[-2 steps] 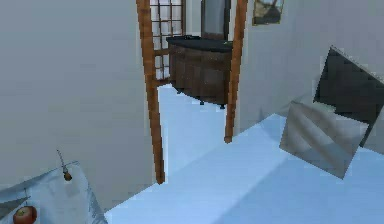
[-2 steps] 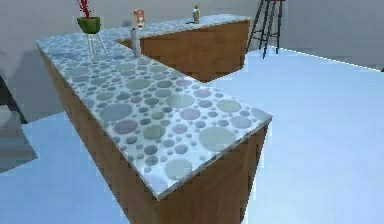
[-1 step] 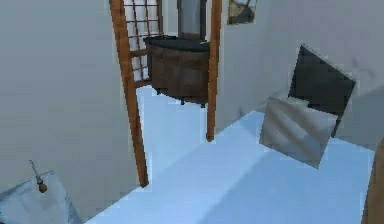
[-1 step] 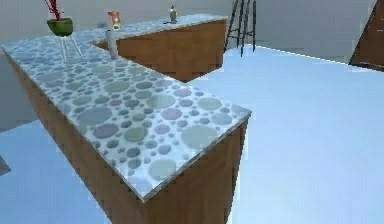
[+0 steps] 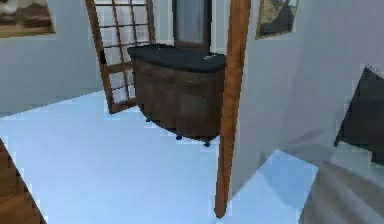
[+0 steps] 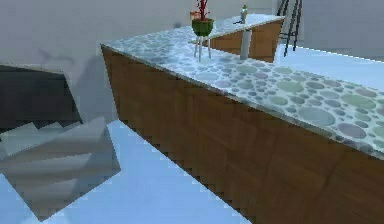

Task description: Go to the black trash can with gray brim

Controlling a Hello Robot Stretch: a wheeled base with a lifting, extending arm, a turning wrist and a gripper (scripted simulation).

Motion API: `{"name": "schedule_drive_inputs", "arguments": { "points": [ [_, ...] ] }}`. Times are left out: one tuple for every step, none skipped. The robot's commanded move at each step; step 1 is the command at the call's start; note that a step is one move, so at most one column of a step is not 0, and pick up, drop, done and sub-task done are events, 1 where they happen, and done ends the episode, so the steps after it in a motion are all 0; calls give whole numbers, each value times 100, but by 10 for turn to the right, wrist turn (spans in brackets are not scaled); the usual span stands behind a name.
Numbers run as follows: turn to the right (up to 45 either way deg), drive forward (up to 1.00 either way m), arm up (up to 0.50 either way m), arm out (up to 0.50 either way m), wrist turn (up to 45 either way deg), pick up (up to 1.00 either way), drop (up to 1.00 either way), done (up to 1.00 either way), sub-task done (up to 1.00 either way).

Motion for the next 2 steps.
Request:
{"name": "schedule_drive_inputs", "arguments": {
  "points": [
    [0, 60, 0, 0, 0, 0, 0, 0, 0],
    [-390, 0, 0, 0, 0, 0, 0, 0, 0]
  ]
}}
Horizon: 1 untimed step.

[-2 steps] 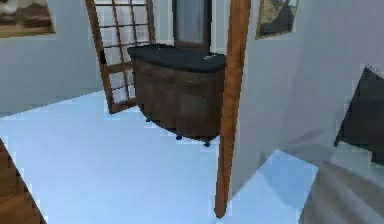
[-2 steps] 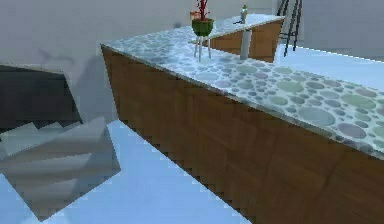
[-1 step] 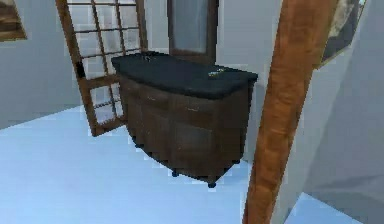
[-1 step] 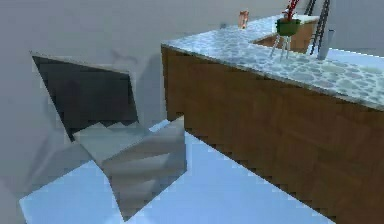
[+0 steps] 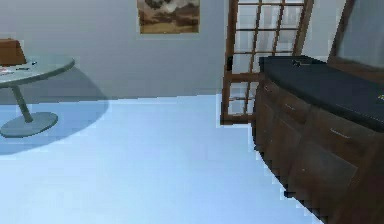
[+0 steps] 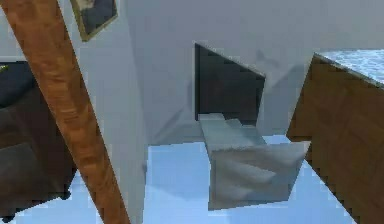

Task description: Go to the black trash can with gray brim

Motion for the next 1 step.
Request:
{"name": "schedule_drive_inputs", "arguments": {
  "points": [
    [0, 100, 0, 0, 0, 0, 0, 0, 0]
  ]
}}
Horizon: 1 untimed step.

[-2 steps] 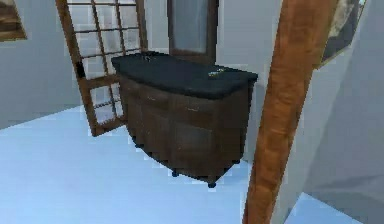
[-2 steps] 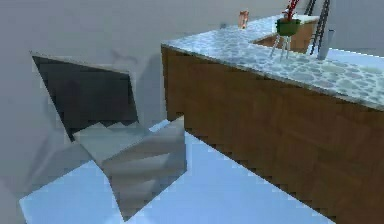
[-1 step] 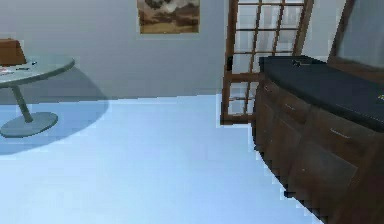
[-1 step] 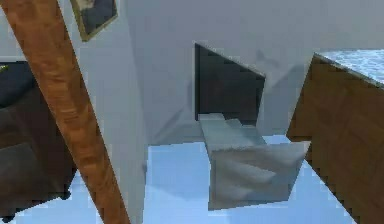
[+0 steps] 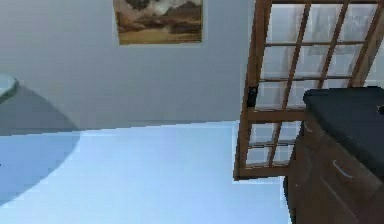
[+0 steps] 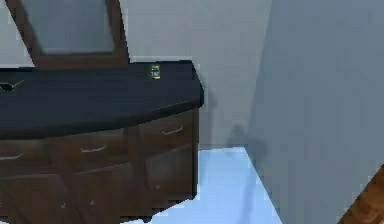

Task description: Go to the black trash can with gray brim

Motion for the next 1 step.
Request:
{"name": "schedule_drive_inputs", "arguments": {
  "points": [
    [0, 100, 0, 0, 0, 0, 0, 0, 0]
  ]
}}
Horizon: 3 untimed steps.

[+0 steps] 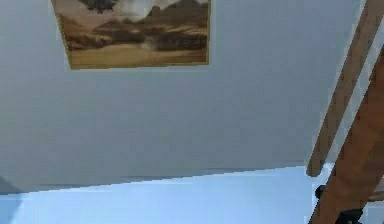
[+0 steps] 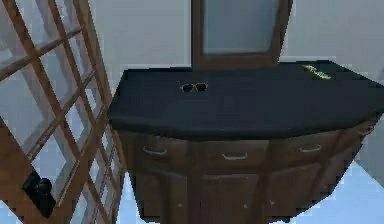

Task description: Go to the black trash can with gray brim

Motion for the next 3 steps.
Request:
{"name": "schedule_drive_inputs", "arguments": {
  "points": [
    [0, 55, 0, 0, 0, 0, 0, 0, 0],
    [360, 0, 0, 0, 0, 0, 0, 0, 0],
    [0, 40, 0, 0, 0, 0, 0, 0, 0]
  ]
}}
